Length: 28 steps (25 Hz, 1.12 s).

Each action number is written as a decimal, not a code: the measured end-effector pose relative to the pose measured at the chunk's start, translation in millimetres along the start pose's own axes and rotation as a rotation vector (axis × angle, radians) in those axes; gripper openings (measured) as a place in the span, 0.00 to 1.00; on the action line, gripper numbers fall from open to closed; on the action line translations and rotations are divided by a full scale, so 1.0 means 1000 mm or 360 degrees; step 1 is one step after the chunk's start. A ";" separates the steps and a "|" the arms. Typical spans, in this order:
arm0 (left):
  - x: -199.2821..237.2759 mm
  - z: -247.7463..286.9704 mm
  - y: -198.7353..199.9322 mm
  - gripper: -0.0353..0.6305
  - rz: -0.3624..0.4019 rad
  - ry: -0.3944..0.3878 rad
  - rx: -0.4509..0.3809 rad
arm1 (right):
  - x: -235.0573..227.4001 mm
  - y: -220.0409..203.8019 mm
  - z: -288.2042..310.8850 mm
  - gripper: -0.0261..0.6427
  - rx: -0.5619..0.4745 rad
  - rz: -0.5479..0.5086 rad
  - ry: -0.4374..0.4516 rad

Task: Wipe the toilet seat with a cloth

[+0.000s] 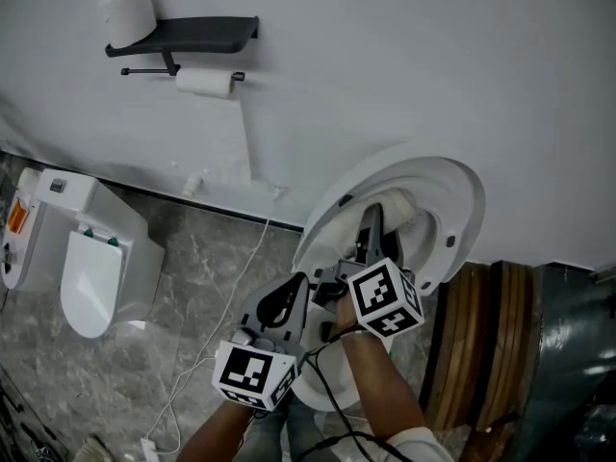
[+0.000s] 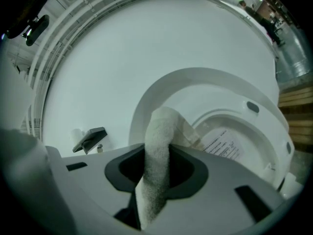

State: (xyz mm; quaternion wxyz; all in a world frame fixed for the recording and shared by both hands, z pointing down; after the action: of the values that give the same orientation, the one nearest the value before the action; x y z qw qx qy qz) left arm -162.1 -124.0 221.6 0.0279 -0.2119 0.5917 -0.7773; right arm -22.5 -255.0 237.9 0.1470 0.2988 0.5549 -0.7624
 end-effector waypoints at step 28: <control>-0.082 0.055 0.011 0.06 0.0087 -0.0115 0.0051 | -0.112 0.095 -0.033 0.19 -0.0145 0.0174 -0.0179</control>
State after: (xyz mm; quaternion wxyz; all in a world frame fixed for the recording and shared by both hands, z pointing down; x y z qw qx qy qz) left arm -70.5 -153.2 198.4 0.0740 -0.2232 0.5834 -0.7774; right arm 126.9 -269.1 227.9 0.2329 0.2783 0.5627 -0.7428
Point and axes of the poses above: the fingertips, and each gripper's own axes: z forward along the fingers, x to its left, y out of its top, the point moved 5 cm from there along -z, backward along the fingers, and after that the axes turned 8 degrees about x, right-handed, at the moved point
